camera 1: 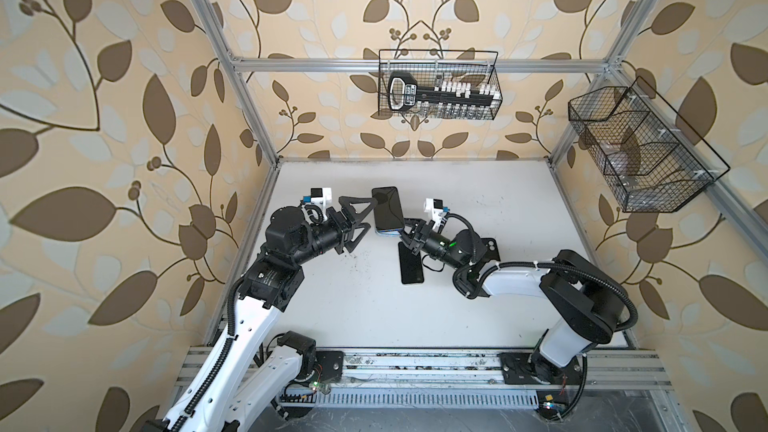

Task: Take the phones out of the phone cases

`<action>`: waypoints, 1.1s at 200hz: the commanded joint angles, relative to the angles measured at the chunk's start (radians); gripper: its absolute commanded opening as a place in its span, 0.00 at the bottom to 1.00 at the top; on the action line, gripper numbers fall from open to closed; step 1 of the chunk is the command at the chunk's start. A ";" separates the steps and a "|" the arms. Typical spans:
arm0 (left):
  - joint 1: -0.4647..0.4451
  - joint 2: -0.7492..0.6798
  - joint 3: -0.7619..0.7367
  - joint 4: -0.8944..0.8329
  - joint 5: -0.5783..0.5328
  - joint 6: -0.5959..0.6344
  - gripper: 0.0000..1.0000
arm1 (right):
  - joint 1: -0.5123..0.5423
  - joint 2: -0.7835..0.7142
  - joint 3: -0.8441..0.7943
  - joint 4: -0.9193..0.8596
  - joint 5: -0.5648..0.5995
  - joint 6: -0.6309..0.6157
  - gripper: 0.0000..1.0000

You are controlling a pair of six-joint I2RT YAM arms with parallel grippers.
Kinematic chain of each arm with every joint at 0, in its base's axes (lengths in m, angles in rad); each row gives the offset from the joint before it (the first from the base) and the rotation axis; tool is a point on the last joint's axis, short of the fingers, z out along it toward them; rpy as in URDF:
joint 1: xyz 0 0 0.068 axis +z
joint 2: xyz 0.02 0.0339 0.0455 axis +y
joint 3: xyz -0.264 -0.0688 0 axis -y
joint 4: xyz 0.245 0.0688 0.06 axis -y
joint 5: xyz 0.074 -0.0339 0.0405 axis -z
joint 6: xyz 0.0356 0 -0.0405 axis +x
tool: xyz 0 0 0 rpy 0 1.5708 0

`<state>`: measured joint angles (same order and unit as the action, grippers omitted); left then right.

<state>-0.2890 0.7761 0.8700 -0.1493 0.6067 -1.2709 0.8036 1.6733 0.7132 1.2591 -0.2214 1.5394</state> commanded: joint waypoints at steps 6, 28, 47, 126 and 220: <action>-0.010 -0.026 0.023 0.048 0.056 -0.066 0.99 | -0.003 0.001 0.050 0.058 -0.006 0.004 0.00; -0.016 -0.034 0.020 0.046 0.061 -0.086 0.99 | -0.003 0.012 0.063 0.052 -0.007 0.001 0.00; -0.019 -0.033 0.012 0.047 0.061 -0.090 0.99 | -0.003 0.021 0.075 0.051 -0.007 0.002 0.00; -0.033 0.008 -0.031 0.108 0.059 -0.123 0.99 | -0.002 0.037 0.109 0.050 -0.003 0.001 0.00; -0.036 0.024 -0.047 0.150 0.038 -0.136 0.99 | 0.012 0.048 0.146 0.038 -0.009 -0.001 0.00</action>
<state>-0.3157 0.7952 0.8314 -0.0727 0.6476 -1.3952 0.8047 1.7092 0.8204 1.2152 -0.2214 1.5288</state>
